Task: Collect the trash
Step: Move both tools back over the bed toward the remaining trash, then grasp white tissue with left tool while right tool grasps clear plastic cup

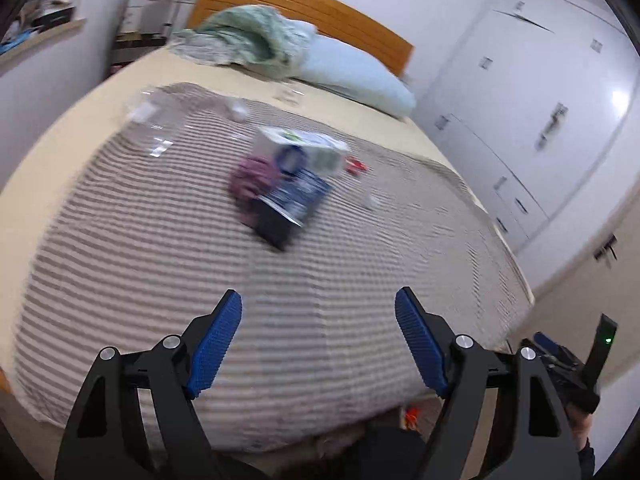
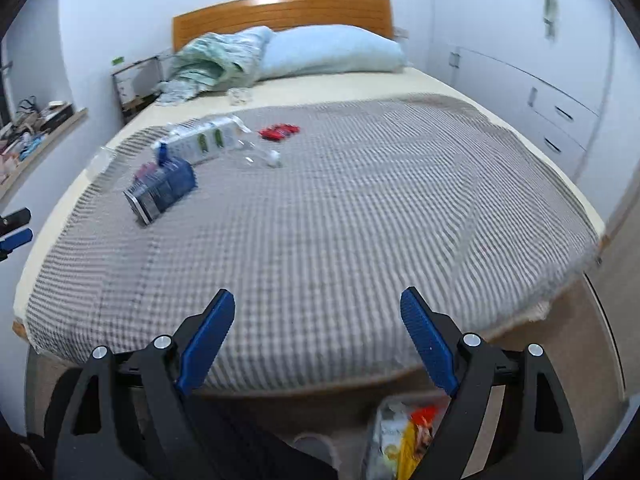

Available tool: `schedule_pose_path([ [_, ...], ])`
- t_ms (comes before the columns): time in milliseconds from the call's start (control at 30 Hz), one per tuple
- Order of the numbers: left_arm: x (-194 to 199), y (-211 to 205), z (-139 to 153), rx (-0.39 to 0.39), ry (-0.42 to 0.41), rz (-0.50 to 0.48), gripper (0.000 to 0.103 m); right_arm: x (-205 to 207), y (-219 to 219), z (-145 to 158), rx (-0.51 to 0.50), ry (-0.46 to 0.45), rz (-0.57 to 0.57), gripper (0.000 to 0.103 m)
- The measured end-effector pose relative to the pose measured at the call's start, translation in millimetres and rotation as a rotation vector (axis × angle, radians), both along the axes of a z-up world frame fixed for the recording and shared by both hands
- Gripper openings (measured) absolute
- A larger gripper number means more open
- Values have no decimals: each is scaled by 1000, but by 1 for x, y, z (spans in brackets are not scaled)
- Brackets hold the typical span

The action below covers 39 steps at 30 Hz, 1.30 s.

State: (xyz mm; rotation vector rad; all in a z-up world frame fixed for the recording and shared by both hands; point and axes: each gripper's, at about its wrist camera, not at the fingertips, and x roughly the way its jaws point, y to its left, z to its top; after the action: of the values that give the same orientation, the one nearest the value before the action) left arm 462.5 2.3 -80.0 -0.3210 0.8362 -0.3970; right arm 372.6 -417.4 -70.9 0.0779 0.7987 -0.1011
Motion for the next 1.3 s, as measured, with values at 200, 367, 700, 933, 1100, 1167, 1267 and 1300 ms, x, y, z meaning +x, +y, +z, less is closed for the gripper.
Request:
schedule_pose_path([
  [200, 140, 41, 19, 64, -38, 21, 77, 142, 14, 12, -41, 0, 148, 81],
  [367, 322, 28, 19, 267, -13, 26, 77, 268, 21, 38, -24, -14, 211, 81],
  [700, 530, -4, -26, 280, 312, 70, 74, 392, 7, 63, 0, 167, 175, 81],
  [933, 606, -19, -104, 271, 492, 158, 74, 476, 7, 76, -36, 269, 199, 81],
  [1100, 632, -31, -135, 265, 516, 126, 17, 556, 22, 71, -97, 300, 279, 81],
  [1167, 632, -34, -132, 268, 518, 74, 11, 593, 32, 62, -108, 315, 329, 81],
  [1267, 633, -27, -110, 269, 437, 28, 9, 660, 54, 42, -160, 340, 430, 81],
  [1300, 635, -19, -103, 265, 408, 37, 9, 687, 64, 31, -189, 356, 461, 81],
])
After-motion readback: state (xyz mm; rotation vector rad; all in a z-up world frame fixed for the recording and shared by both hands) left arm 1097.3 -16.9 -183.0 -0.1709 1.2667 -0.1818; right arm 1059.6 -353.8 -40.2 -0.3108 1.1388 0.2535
